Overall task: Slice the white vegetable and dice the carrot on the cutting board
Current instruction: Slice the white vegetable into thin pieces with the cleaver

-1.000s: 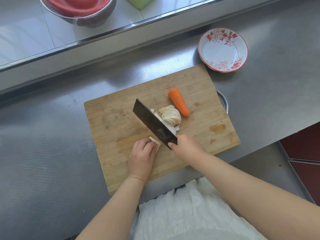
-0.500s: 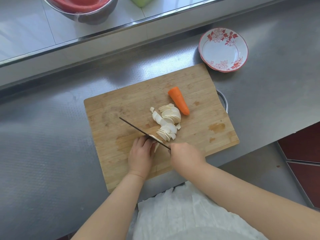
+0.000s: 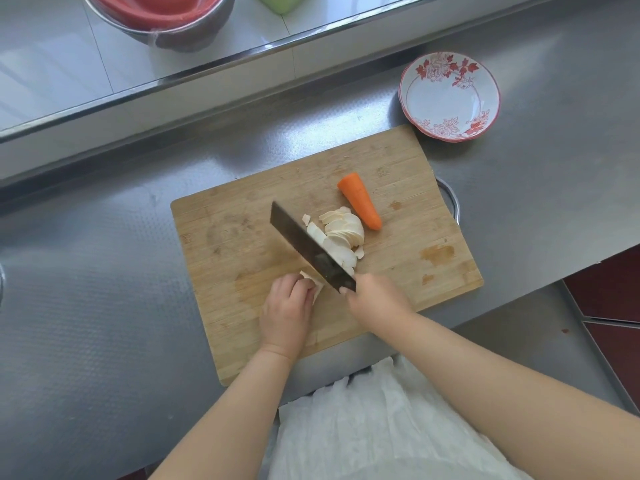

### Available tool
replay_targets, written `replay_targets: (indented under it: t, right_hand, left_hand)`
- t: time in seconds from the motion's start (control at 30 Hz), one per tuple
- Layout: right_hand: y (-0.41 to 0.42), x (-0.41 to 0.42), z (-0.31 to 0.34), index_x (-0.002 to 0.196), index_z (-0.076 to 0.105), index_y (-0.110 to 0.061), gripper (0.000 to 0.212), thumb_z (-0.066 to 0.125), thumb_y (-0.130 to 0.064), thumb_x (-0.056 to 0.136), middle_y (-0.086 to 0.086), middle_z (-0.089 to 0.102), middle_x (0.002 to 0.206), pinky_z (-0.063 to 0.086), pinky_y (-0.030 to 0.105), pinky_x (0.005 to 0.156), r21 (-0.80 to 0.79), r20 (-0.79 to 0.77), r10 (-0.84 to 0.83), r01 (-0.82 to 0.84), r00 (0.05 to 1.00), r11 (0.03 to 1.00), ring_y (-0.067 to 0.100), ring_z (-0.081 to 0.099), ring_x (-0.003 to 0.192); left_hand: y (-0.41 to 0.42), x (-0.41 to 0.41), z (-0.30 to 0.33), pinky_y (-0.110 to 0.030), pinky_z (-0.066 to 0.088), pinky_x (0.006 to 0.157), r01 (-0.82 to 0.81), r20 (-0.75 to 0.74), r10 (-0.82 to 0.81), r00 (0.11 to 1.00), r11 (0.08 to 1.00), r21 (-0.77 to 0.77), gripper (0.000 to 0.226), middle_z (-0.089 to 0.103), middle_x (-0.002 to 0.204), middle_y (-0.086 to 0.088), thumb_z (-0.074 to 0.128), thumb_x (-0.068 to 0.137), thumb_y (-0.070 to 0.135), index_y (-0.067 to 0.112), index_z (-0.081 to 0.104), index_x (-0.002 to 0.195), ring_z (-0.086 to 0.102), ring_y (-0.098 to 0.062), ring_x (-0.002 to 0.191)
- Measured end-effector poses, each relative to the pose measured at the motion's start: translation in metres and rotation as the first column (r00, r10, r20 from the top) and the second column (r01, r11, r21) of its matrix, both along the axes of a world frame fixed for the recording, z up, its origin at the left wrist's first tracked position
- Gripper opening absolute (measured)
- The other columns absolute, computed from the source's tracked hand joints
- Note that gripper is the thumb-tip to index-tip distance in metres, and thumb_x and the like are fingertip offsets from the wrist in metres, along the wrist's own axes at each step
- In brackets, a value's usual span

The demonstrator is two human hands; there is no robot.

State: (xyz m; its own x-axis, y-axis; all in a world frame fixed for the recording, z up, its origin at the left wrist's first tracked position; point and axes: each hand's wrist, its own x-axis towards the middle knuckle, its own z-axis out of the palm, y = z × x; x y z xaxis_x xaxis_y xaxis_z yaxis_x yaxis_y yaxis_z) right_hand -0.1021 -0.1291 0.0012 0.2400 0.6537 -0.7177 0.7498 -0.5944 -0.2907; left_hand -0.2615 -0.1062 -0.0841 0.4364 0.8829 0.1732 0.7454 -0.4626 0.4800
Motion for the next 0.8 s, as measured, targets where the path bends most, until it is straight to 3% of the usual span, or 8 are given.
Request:
replay_targets:
  t: [0.1, 0.17, 0.33, 0.53, 0.63, 0.8]
  right_hand:
    - [-0.018, -0.006, 0.008, 0.116, 0.059, -0.027, 0.026, 0.042, -0.023, 0.097, 0.003, 0.066, 0.089, 0.038, 0.028, 0.055, 0.077, 0.125, 0.21, -0.221, 0.97, 0.972, 0.025, 0.058, 0.076]
    - [-0.024, -0.007, 0.013, 0.118, 0.056, -0.03, 0.028, 0.043, -0.018, 0.096, 0.002, 0.067, 0.088, 0.034, 0.028, 0.051, 0.107, 0.142, 0.245, -0.261, 0.959, 0.959, 0.025, 0.059, 0.075]
    - [-0.021, -0.011, 0.016, 0.11, 0.058, -0.024, 0.022, 0.042, -0.017, 0.097, 0.003, 0.065, 0.088, 0.026, 0.026, 0.045, 0.072, 0.166, 0.251, -0.266, 0.953, 0.961, 0.024, 0.048, 0.068]
    - [-0.011, -0.017, 0.014, 0.106, 0.06, -0.019, 0.022, 0.042, -0.011, 0.095, 0.004, 0.065, 0.093, 0.038, 0.029, 0.057, -0.008, 0.163, 0.248, -0.25, 0.955, 0.968, 0.023, 0.051, 0.074]
    - [-0.003, -0.022, 0.011, 0.107, 0.059, -0.017, 0.025, 0.042, -0.006, 0.092, 0.006, 0.065, 0.101, 0.04, 0.03, 0.063, -0.053, 0.155, 0.25, -0.245, 0.956, 0.968, 0.026, 0.06, 0.087]
    - [0.0, -0.016, 0.002, 0.112, 0.058, -0.017, 0.021, 0.042, -0.021, 0.099, 0.006, 0.062, 0.106, 0.041, 0.03, 0.065, -0.04, 0.085, 0.167, -0.164, 0.982, 0.986, 0.027, 0.06, 0.095]
  left_hand:
    - [0.001, 0.0, -0.001, -0.033, 0.042, 0.058, -0.016, -0.004, 0.016, 1.0, 1.0, 0.009, 0.026, 0.063, 0.083, -0.009, 0.05, 0.088, 0.024, 0.006, 0.068, 0.084, 0.047, -0.021, 0.08]
    - [-0.001, -0.001, -0.002, -0.034, 0.045, 0.058, -0.011, 0.0, 0.011, 1.0, 1.0, 0.012, 0.026, 0.064, 0.086, -0.01, 0.049, 0.088, 0.023, 0.005, 0.068, 0.086, 0.047, -0.022, 0.082]
    - [-0.001, -0.001, -0.002, -0.033, 0.046, 0.056, 0.002, 0.007, -0.003, 1.0, 1.0, 0.022, 0.027, 0.064, 0.085, -0.011, 0.048, 0.087, 0.021, 0.003, 0.068, 0.085, 0.045, -0.022, 0.081]
    - [0.001, -0.001, -0.001, -0.031, 0.044, 0.053, 0.003, 0.013, -0.004, 1.0, 0.998, 0.06, 0.026, 0.063, 0.084, -0.01, 0.048, 0.089, 0.021, 0.004, 0.067, 0.083, 0.046, -0.022, 0.079]
    - [0.0, -0.001, -0.002, -0.031, 0.043, 0.052, 0.003, 0.007, -0.004, 1.0, 0.998, 0.059, 0.026, 0.061, 0.081, -0.01, 0.049, 0.09, 0.022, 0.005, 0.066, 0.081, 0.045, -0.022, 0.076]
    - [0.001, -0.003, -0.001, -0.034, 0.044, 0.048, -0.003, -0.013, 0.003, 1.0, 0.999, 0.055, 0.027, 0.06, 0.078, -0.007, 0.05, 0.092, 0.025, 0.007, 0.067, 0.08, 0.049, -0.022, 0.073]
